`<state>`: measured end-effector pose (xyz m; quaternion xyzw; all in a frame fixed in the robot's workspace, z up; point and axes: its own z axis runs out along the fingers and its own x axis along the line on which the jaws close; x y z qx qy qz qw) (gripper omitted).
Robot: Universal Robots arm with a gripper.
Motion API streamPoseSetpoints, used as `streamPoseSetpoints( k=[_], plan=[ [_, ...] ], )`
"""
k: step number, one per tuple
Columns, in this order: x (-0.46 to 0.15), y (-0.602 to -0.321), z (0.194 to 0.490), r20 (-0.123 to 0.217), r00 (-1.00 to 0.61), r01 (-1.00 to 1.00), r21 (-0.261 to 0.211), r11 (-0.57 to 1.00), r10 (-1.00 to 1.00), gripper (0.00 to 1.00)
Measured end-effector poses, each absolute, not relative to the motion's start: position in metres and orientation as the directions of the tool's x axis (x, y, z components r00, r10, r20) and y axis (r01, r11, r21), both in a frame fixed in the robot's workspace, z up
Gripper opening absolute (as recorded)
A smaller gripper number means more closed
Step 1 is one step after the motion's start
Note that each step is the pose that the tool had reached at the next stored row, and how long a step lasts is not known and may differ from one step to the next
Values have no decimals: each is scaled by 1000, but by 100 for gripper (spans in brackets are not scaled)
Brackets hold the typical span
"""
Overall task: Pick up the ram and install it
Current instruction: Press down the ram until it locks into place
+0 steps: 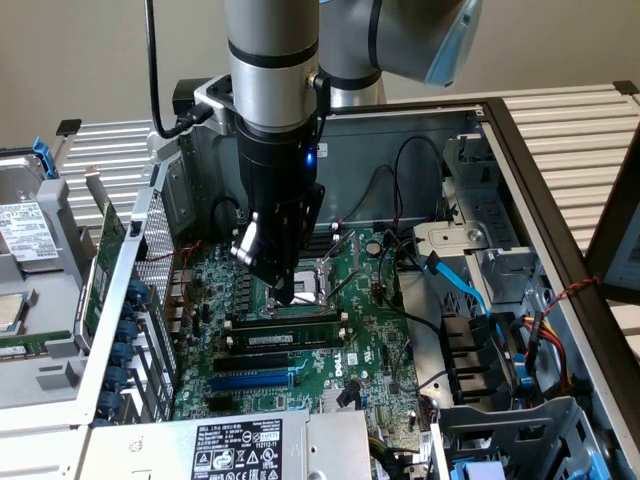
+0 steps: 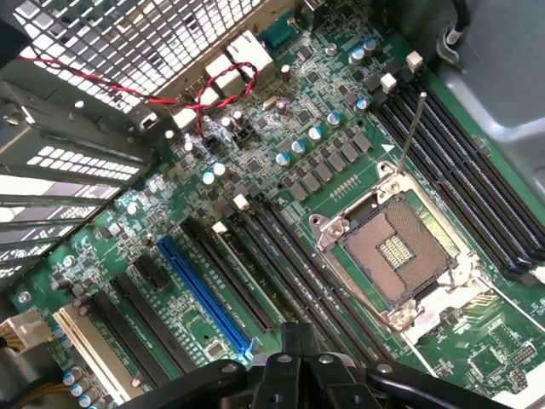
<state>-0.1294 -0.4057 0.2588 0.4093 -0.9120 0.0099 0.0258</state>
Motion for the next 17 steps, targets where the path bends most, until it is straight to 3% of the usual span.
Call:
streamPoseSetpoints(
  k=[17],
  plan=[
    [-129,-406,260,38,-778,-628,-33,778,-627,11]
  ],
)
